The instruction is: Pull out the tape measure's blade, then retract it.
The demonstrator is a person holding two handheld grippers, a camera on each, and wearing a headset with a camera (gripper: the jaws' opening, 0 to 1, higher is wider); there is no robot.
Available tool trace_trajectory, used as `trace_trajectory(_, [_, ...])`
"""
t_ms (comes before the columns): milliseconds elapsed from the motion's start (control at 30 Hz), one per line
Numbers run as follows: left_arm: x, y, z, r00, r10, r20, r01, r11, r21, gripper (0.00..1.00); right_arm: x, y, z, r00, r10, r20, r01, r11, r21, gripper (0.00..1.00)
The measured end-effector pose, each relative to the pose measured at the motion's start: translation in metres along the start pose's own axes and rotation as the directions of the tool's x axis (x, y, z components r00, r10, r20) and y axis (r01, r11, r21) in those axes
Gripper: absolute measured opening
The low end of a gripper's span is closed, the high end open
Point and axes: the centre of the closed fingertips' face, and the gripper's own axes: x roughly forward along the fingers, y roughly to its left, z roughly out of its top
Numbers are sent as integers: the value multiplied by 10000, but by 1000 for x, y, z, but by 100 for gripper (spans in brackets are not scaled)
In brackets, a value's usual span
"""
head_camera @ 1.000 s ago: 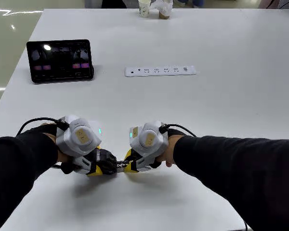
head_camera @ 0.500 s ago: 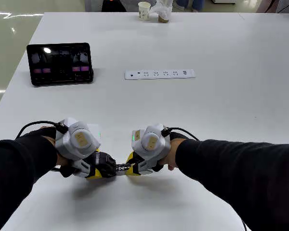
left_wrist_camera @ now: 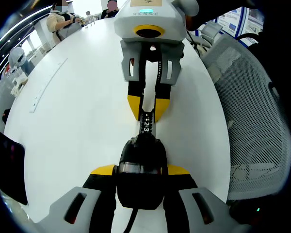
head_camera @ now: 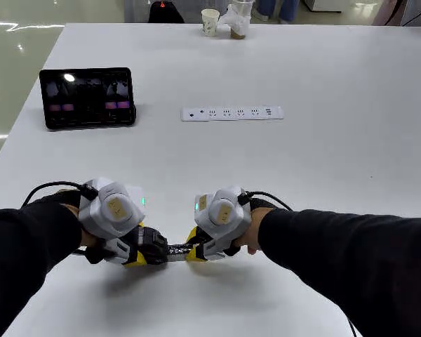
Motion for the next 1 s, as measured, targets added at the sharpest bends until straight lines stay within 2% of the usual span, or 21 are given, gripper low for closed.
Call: trace_trajectory(1000, [0,0,0,10000,27,42,-26,9999,-107,31,-13,-2,-16,9999,36,-124,-36,10000,-26,11])
